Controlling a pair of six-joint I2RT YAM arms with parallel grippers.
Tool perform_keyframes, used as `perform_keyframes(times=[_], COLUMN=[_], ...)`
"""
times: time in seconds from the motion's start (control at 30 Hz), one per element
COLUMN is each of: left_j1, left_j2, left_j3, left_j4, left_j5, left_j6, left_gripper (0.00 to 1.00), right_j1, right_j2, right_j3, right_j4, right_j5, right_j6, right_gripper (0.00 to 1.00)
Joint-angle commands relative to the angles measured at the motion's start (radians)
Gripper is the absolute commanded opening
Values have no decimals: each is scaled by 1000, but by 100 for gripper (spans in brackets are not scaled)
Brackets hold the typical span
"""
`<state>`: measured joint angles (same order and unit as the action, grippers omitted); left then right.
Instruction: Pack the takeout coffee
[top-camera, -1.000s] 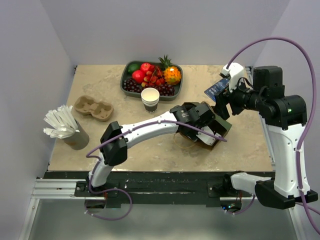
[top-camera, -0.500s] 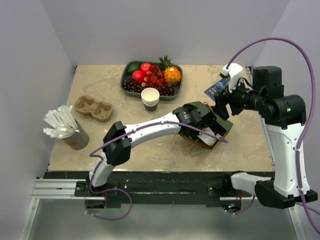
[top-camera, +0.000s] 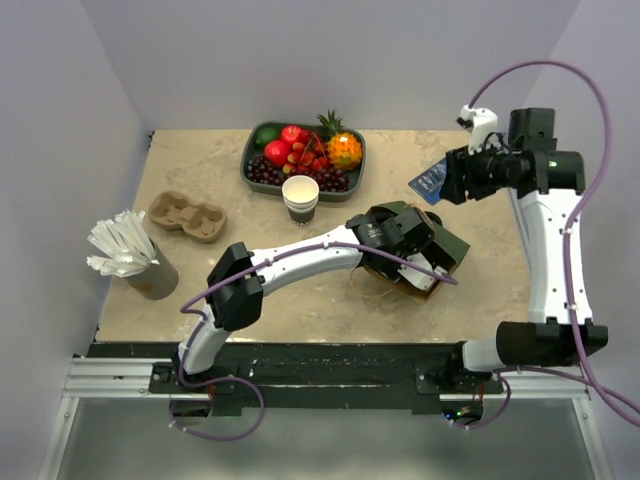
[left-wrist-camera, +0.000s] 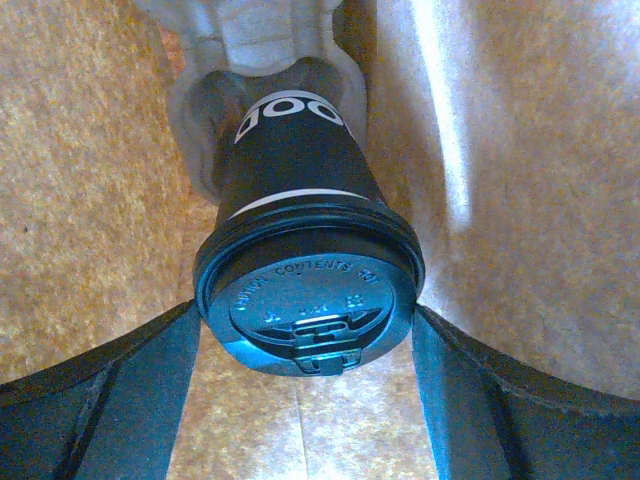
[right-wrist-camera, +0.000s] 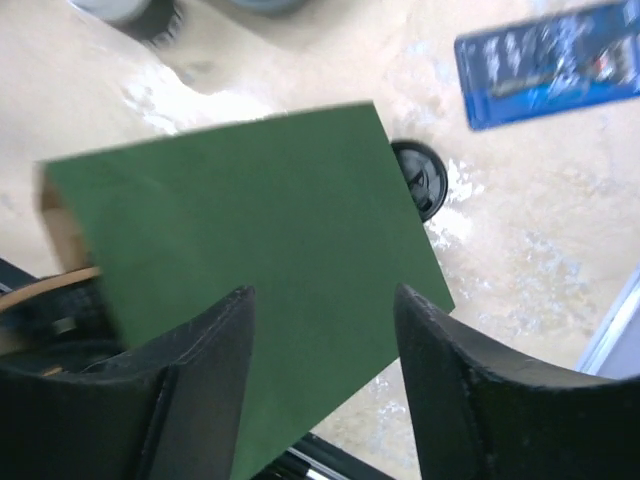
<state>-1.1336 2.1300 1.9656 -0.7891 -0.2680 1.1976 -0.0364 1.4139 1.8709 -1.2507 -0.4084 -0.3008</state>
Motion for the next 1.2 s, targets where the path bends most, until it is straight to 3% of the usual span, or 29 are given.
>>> perform_keyframes(times=[0.0, 0.13, 0.4, 0.73, 1.17], left_j1=[5, 6, 8, 12, 24], left_j2=[8, 8, 15, 41, 100], left_j3=[44, 39, 59, 82, 185], left_j4=[39, 48, 62, 44, -58], left_j5=[12, 13, 23, 32, 84], left_j6=[3, -3, -18, -21, -55], left_gripper=[0, 0, 0, 0, 0], right_j1=[-5, -33, -63, -63, -63], right_j2=[3, 29, 123, 322, 346], right_j3=[-200, -373, -449, -515, -564], right_j4=[176, 281, 506, 576, 603], right_j5=[54, 100, 166, 206, 209], right_j6=[-35, -44, -8, -61, -54], right_gripper=[58, 52, 50, 50, 50])
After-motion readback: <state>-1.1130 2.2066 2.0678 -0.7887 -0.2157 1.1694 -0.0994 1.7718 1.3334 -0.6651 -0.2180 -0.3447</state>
